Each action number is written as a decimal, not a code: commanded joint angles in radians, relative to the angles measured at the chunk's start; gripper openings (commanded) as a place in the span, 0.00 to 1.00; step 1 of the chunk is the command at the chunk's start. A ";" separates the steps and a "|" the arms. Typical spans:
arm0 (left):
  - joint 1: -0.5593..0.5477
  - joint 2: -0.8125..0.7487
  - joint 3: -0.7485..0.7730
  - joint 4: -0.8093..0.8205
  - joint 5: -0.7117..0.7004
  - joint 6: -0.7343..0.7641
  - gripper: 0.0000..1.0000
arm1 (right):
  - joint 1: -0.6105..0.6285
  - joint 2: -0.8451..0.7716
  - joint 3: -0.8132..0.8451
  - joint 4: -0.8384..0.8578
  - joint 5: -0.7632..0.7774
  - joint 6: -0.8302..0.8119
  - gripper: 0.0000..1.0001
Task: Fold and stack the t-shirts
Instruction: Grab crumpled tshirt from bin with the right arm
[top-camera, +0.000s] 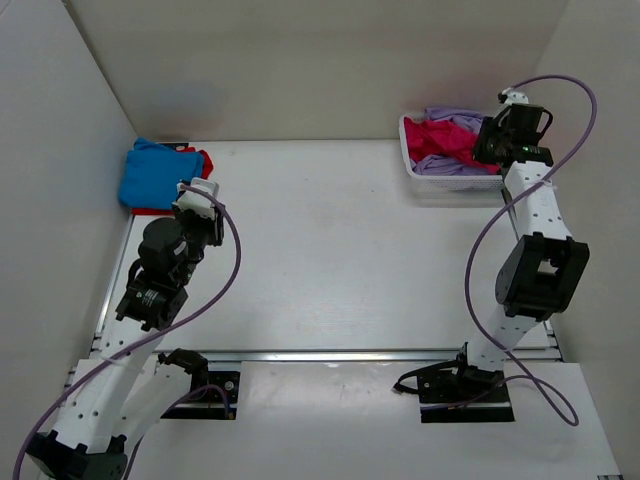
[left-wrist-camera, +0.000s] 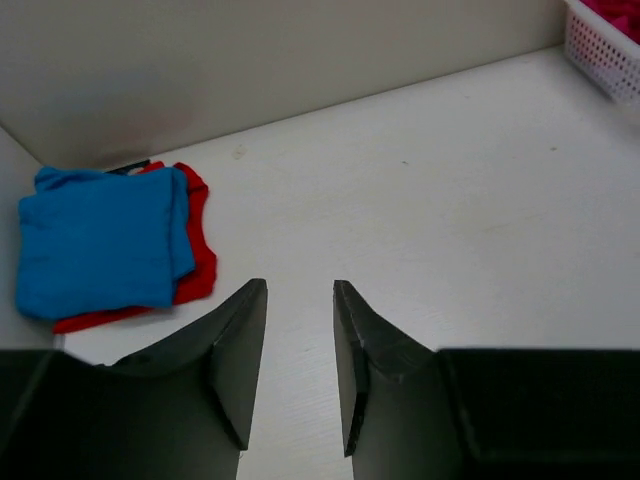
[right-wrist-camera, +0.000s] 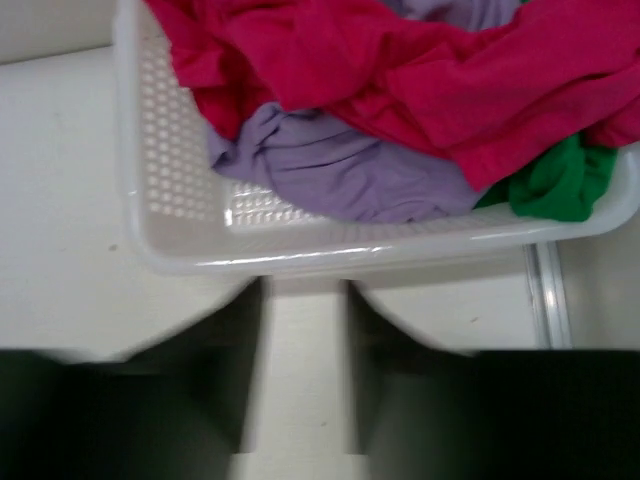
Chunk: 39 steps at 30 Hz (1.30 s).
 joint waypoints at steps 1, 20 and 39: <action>0.011 -0.020 -0.064 0.041 0.037 -0.082 0.31 | -0.026 0.007 -0.028 0.176 0.061 0.011 0.47; -0.038 -0.070 -0.233 0.124 -0.052 0.005 0.58 | -0.035 0.745 0.815 -0.127 0.448 0.152 0.86; -0.043 -0.092 -0.174 0.060 -0.045 -0.044 0.54 | 0.026 0.309 0.855 -0.109 0.077 0.055 0.00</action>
